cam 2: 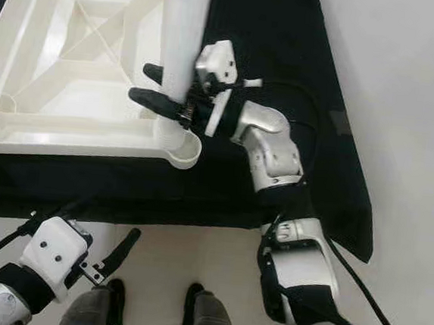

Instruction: Building children table

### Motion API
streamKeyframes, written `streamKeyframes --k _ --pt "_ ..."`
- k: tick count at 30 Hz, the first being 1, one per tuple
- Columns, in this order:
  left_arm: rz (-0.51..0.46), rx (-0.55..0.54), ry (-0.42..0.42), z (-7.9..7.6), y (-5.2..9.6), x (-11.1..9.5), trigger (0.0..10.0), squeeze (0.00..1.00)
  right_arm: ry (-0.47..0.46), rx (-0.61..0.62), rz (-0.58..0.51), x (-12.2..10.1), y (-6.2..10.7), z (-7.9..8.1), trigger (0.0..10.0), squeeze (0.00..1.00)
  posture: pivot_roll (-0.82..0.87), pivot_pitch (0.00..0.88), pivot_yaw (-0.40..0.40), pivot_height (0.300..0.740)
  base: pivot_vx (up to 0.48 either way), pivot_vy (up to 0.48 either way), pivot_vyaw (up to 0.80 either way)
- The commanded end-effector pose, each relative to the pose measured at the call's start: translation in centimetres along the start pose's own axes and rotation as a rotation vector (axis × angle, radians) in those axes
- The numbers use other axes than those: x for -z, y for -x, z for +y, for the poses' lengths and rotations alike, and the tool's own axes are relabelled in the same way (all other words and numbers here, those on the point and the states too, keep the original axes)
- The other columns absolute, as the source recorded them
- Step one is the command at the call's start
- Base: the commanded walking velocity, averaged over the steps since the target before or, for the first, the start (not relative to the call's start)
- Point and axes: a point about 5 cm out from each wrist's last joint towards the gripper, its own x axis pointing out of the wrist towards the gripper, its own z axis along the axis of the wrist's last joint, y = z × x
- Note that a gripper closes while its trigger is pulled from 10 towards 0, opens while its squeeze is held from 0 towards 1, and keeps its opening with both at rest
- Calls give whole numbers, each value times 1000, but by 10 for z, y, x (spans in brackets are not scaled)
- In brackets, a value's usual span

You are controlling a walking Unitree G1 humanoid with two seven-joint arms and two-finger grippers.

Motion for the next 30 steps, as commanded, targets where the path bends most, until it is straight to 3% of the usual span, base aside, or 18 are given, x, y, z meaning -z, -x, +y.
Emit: streamKeyframes --k 1,6,12,13,15,16,18,19,20,30 --pt "22 7 10 -2 3 2 10000 0 -22 -99 -29 1 3 8 10000 0 206 329 -79 740 0 0 0" --pt "25 5 10 -3 6 1 10000 0 -26 -142 -20 4 4 9 10000 0 213 337 -80 740 0 0 0" --pt "32 2 14 -5 10 -1 10000 0 19 -59 23 7 0 -2 10000 0 223 355 -79 740 0 0 0" --pt "35 2 15 -5 11 -1 10000 0 30 -31 31 6 0 -7 9216 0 225 360 -78 740 0 0 0" --pt "36 2 15 -6 11 -1 10000 0 32 -25 32 6 0 -8 9216 0 225 360 -78 740 0 0 0" --pt "38 2 16 -6 12 -1 10000 0 33 -25 30 5 1 -10 0 0 226 365 -78 740 0 0 0" --pt "41 2 17 -6 13 -1 10000 0 36 -38 24 2 3 -10 0 0 227 371 -77 740 0 0 0" --pt "45 3 19 -6 14 -1 10000 0 38 -53 20 -2 7 -13 980 0 227 371 -77 740 0 0 0" --pt "46 3 20 -6 14 -1 10000 0 39 -70 16 -4 8 -13 10000 0 227 374 -77 740 0 0 0" --pt "55 5 26 -8 16 -2 10000 0 64 -144 45 -11 17 -17 10000 0 229 387 -78 740 0 0 0"
